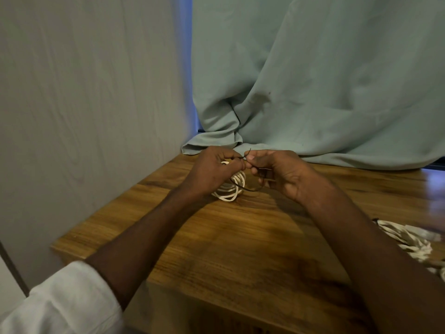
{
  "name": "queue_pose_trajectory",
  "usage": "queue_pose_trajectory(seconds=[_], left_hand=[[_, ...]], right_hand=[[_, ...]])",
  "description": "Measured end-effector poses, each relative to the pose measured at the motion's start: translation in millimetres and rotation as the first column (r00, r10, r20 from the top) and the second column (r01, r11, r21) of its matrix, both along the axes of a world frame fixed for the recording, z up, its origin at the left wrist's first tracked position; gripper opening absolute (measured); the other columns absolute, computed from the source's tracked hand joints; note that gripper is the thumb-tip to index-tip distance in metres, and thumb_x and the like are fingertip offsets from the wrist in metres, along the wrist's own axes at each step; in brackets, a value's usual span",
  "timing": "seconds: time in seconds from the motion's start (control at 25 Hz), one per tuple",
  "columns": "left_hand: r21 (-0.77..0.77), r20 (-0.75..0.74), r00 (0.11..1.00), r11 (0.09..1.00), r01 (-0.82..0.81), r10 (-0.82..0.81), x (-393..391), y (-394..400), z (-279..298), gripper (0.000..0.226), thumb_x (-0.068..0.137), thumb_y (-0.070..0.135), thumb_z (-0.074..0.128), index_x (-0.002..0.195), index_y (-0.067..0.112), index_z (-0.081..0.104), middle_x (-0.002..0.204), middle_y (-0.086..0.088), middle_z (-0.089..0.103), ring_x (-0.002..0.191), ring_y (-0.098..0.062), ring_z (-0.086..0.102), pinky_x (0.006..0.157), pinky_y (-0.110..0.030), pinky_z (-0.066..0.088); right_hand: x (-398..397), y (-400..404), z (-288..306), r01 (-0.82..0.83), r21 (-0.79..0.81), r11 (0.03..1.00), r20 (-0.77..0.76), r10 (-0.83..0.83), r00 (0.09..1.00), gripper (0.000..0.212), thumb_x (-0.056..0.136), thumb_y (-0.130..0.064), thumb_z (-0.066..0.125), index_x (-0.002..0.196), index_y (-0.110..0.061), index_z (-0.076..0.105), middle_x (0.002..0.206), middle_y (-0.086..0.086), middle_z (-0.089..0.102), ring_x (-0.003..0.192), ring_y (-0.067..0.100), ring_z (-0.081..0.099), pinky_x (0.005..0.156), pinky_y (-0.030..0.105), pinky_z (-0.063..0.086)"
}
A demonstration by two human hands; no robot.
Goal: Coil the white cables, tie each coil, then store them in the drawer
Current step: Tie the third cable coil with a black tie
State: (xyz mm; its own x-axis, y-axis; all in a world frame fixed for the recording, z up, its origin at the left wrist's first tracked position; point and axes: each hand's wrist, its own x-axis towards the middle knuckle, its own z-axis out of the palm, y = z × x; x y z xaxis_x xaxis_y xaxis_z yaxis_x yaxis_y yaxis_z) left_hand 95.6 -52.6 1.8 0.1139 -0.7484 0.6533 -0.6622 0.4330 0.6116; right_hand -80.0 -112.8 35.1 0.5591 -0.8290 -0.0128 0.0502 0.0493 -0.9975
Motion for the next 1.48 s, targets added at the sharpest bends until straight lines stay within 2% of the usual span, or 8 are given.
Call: queue_pose_trajectory(seconds=[0.12, 0.32, 0.56, 0.72, 0.92, 1.08, 1.28, 1.48], left_hand=[[0.019, -0.011, 1.0, 1.0, 0.018, -0.018, 1.3, -1.1, -0.8, 0.015, 0.094, 0.018, 0.068, 0.088, 0.014, 0.081, 0.077, -0.005, 0.076, 0.069, -0.024, 0.069, 0.061, -0.033, 0.05], [0.063, -0.079, 0.992, 0.993, 0.099, -0.094, 1.0, -1.7, 0.8, 0.014, 0.096, 0.015, 0.067, 0.089, 0.014, 0.079, 0.077, -0.007, 0.076, 0.068, -0.008, 0.065, 0.063, -0.026, 0.05], [0.061, -0.559, 0.802, 0.954, 0.293, -0.21, -10.8, -3.0, 0.0, 0.018, 0.102, 0.021, 0.065, 0.102, 0.008, 0.076, 0.085, -0.015, 0.072, 0.074, -0.023, 0.066, 0.07, -0.033, 0.054], [0.088, -0.602, 0.772, 0.943, 0.32, -0.206, -9.4, -1.9, 0.9, 0.019, 0.101, 0.026, 0.064, 0.097, 0.01, 0.073, 0.07, -0.014, 0.059, 0.058, -0.026, 0.047, 0.06, -0.031, 0.041], [0.162, -0.53, 0.844, 0.968, 0.192, -0.078, -1.9, -6.5, 0.5, 0.017, 0.093, 0.032, 0.065, 0.088, 0.018, 0.075, 0.079, -0.013, 0.066, 0.071, -0.029, 0.058, 0.072, -0.04, 0.049], [0.177, -0.447, 0.894, 0.982, 0.063, 0.023, 0.3, -10.1, -1.2, 0.028, 0.098, 0.035, 0.062, 0.09, 0.01, 0.072, 0.086, -0.022, 0.071, 0.078, -0.028, 0.06, 0.075, -0.042, 0.049], [0.177, -0.627, 0.759, 0.981, -0.077, 0.173, 13.4, -15.8, -0.8, 0.045, 0.088, 0.057, 0.071, 0.098, 0.013, 0.073, 0.099, -0.02, 0.077, 0.096, -0.042, 0.074, 0.091, -0.058, 0.06], [0.174, -0.783, 0.622, 0.969, 0.175, 0.028, 20.3, -18.8, -5.0, 0.065, 0.089, 0.062, 0.071, 0.092, -0.003, 0.06, 0.064, -0.013, 0.059, 0.056, -0.022, 0.058, 0.062, -0.033, 0.05]], right_hand=[[1.3, 7.1, 1.2, 0.035, -0.089, 0.995, -0.062, -0.04, 0.997, 0.013, 0.088, -0.007, 0.077, 0.099, -0.013, 0.078, 0.08, 0.005, 0.078, 0.06, 0.009, 0.068, 0.055, 0.021, 0.049], [-0.1, 11.9, 2.7, 0.073, -0.164, 0.984, -0.058, -0.084, 0.995, 0.015, 0.088, -0.012, 0.079, 0.102, -0.01, 0.077, 0.082, 0.008, 0.08, 0.064, 0.014, 0.072, 0.057, 0.026, 0.05], [3.7, 11.1, -2.8, 0.214, -0.242, 0.946, 0.039, -0.211, 0.977, 0.009, 0.091, -0.017, 0.077, 0.099, -0.013, 0.08, 0.087, 0.003, 0.08, 0.069, 0.011, 0.065, 0.06, 0.027, 0.052], [6.3, 12.7, 0.5, 0.321, -0.272, 0.907, 0.12, -0.299, 0.947, 0.008, 0.095, -0.018, 0.074, 0.101, -0.017, 0.079, 0.089, -0.004, 0.076, 0.081, 0.013, 0.065, 0.066, 0.027, 0.052], [-10.8, -5.5, 21.6, 0.378, 0.027, 0.925, 0.528, -0.334, 0.781, 0.015, 0.107, -0.019, 0.053, 0.098, -0.017, 0.066, 0.088, -0.002, 0.077, 0.092, 0.017, 0.077, 0.086, 0.039, 0.056], [-12.6, -3.6, 27.9, 0.123, 0.139, 0.983, 0.761, -0.185, 0.622, 0.023, 0.107, -0.009, 0.046, 0.085, -0.012, 0.054, 0.071, 0.004, 0.058, 0.058, 0.015, 0.058, 0.065, 0.036, 0.059], [7.9, 14.7, 8.5, 0.101, -0.043, 0.994, 0.214, -0.09, 0.973, 0.021, 0.108, -0.011, 0.044, 0.091, -0.011, 0.056, 0.077, 0.006, 0.061, 0.049, 0.008, 0.04, 0.051, 0.027, 0.042], [31.0, 23.6, -15.1, 0.218, -0.623, 0.751, -0.122, -0.368, 0.922, 0.007, 0.105, -0.021, 0.055, 0.102, -0.016, 0.059, 0.093, 0.002, 0.072, 0.079, 0.014, 0.065, 0.063, 0.03, 0.046]])
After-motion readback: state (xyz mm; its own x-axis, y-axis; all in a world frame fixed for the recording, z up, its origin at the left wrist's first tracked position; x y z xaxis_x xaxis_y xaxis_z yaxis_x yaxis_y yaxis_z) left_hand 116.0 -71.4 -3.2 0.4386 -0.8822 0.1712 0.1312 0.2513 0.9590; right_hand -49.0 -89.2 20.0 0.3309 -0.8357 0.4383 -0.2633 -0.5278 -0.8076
